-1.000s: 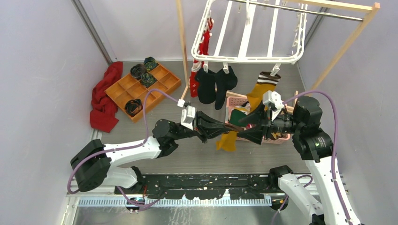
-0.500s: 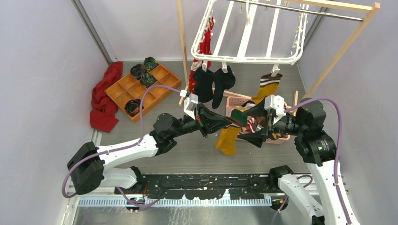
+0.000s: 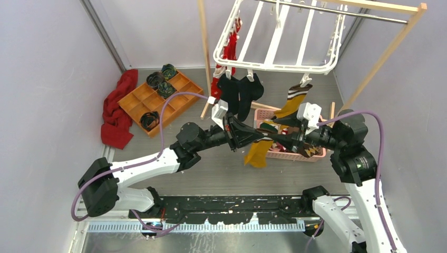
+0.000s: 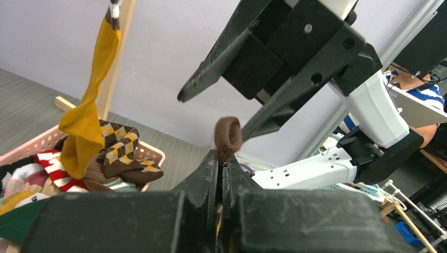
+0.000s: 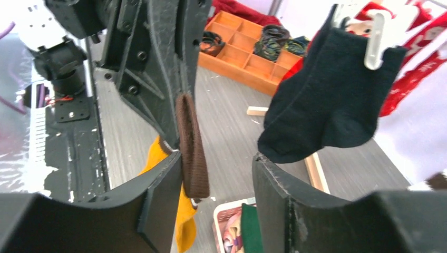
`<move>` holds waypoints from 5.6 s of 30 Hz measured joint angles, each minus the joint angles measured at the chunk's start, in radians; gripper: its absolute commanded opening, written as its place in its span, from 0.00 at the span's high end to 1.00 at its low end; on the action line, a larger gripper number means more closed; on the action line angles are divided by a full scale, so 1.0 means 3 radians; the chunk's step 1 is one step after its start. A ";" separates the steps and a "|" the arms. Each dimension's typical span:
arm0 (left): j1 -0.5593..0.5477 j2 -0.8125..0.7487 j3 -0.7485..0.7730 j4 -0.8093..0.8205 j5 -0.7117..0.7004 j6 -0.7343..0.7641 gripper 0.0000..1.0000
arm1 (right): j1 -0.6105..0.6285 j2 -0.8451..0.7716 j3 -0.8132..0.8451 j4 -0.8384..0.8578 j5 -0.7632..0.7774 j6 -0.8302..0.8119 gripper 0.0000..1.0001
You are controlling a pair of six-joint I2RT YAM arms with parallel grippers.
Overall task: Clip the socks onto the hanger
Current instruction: Adjust the sock, then adjust the hanger on the clothesline.
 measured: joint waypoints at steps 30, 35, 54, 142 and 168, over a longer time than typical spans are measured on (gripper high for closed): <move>0.0034 0.0029 0.0003 -0.0031 0.0280 -0.0001 1.00 | 0.0003 0.0126 0.0071 -0.0200 -0.0163 -0.0020 0.95; 0.0055 0.0029 0.0003 0.0005 0.0313 0.0011 0.86 | 0.0003 0.0126 0.0135 -0.0214 -0.0237 -0.0010 0.99; 0.0084 -0.0141 -0.0172 0.0381 0.0361 0.0048 0.53 | 0.0003 0.0125 0.0186 -0.0347 -0.0417 0.0043 0.99; 0.0011 0.0546 0.1063 -0.0354 0.0994 0.1205 1.00 | -0.2234 0.0919 0.2112 -0.1198 0.0220 0.0259 0.58; -0.0315 0.2377 0.2796 -0.0703 0.0168 0.1895 1.00 | -0.3415 0.1483 0.1898 -0.0243 -0.0899 0.0863 0.21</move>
